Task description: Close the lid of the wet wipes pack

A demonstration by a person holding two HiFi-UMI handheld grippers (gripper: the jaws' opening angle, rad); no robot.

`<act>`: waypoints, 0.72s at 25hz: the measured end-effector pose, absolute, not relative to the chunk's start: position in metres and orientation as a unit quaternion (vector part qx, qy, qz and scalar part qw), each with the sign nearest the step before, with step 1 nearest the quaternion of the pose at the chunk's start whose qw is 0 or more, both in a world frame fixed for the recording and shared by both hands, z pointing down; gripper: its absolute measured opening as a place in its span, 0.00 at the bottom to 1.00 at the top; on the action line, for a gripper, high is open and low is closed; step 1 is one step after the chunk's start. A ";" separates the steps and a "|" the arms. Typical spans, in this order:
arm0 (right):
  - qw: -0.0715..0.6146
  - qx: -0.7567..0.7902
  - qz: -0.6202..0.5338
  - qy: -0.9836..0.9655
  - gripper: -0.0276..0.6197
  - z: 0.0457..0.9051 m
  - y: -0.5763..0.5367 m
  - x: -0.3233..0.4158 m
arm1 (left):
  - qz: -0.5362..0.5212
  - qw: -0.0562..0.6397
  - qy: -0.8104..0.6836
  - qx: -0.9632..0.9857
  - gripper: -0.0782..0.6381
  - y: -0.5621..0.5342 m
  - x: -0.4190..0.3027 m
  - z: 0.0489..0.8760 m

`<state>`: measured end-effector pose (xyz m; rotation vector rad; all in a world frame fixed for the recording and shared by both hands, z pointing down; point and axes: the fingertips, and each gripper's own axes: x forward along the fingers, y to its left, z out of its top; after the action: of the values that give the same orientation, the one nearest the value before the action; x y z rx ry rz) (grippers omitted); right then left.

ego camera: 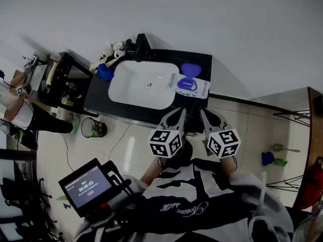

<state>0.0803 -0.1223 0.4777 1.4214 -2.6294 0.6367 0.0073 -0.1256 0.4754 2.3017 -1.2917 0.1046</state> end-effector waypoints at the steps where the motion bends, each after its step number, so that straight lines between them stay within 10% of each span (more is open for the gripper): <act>1: 0.042 0.468 0.209 -0.858 0.04 0.476 -0.127 0.081 | 0.040 0.251 -0.471 0.845 0.11 -0.131 0.008 0.476; 18: 0.080 0.549 0.246 -0.795 0.04 0.526 -0.247 0.080 | 0.193 0.333 -0.412 0.826 0.11 -0.272 -0.034 0.624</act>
<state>0.0797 -0.2469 0.5259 1.6410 -2.3786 0.7351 -0.0342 -0.2720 0.6242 2.1573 -1.0754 0.5036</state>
